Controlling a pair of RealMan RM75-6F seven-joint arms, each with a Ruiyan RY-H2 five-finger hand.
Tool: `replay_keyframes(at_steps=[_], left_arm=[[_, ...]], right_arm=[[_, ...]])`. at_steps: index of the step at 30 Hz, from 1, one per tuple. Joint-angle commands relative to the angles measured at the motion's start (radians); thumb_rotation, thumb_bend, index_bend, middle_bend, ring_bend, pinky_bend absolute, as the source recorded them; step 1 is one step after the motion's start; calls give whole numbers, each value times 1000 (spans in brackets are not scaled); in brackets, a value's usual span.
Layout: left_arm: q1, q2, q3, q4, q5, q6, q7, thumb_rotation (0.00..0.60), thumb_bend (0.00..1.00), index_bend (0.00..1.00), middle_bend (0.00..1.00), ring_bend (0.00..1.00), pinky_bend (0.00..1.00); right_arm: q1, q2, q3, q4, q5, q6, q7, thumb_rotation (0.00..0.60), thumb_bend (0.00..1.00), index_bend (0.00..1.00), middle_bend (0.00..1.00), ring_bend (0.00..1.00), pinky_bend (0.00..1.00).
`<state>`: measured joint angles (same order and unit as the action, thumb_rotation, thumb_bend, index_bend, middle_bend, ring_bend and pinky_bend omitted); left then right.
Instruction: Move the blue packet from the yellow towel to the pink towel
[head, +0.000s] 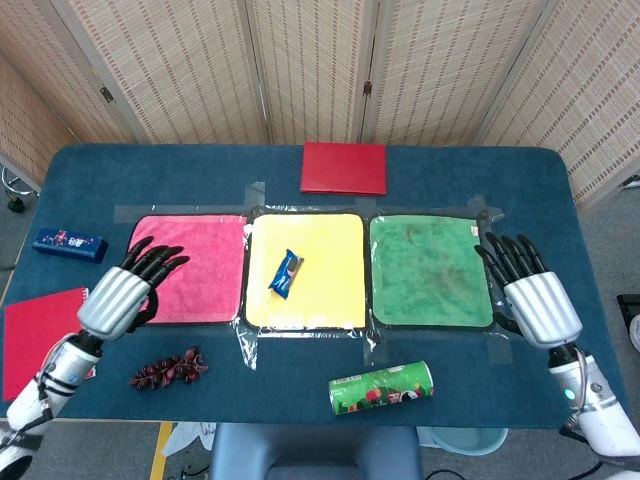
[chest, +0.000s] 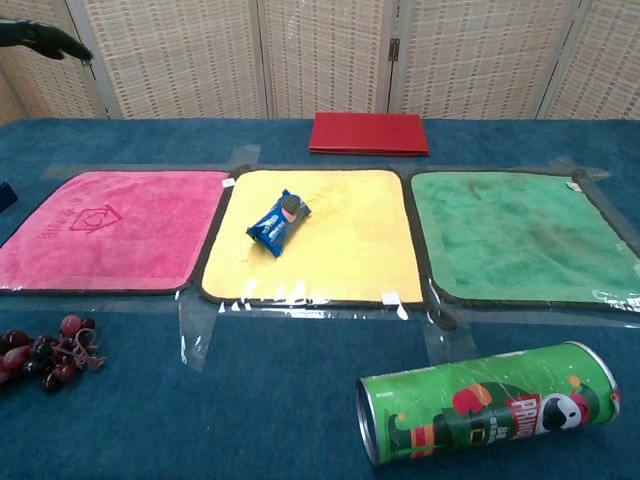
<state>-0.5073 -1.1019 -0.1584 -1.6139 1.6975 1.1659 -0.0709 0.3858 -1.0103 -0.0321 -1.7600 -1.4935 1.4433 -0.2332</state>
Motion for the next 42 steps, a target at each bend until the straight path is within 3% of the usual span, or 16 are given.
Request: replay_keyframes(at_steps=[1, 10, 16, 23, 28, 31, 42], left_arm=[[-122, -3, -26, -9, 27, -128, -1, 600, 979, 99, 104, 98, 23], [-350, -63, -53, 18, -21, -397, 57, 600, 963, 73, 72, 58, 1], [-452, -148, -56, 87, -85, -513, 101, 588, 963, 135, 81, 77, 0], [-528, -225, -42, 170, -173, -621, 187, 462, 963, 171, 126, 115, 0], [-575, -260, -35, 207, -280, -709, 248, 231, 963, 175, 128, 113, 0], [-598, -281, -32, 227, -337, -730, 282, 148, 962, 172, 127, 102, 0], [-676, -378, 19, 316, -469, -750, 409, 138, 963, 183, 127, 95, 0]], right_arm=[[-43, 18, -14, -19, -30, 42, 10, 600, 125, 0, 0, 0, 0], [-108, 17, -10, -26, -58, 74, 7, 600, 125, 0, 0, 0, 0], [-127, 14, 2, -22, -63, 71, 11, 600, 124, 0, 0, 0, 0], [-145, 14, 15, -9, -69, 65, 25, 600, 125, 0, 0, 0, 0], [-151, 5, 24, 7, -68, 49, 37, 600, 125, 0, 0, 0, 0], [-152, -2, 30, 14, -69, 40, 39, 600, 125, 0, 0, 0, 0], [-161, -9, 47, 31, -64, 19, 52, 600, 125, 0, 0, 0, 0]])
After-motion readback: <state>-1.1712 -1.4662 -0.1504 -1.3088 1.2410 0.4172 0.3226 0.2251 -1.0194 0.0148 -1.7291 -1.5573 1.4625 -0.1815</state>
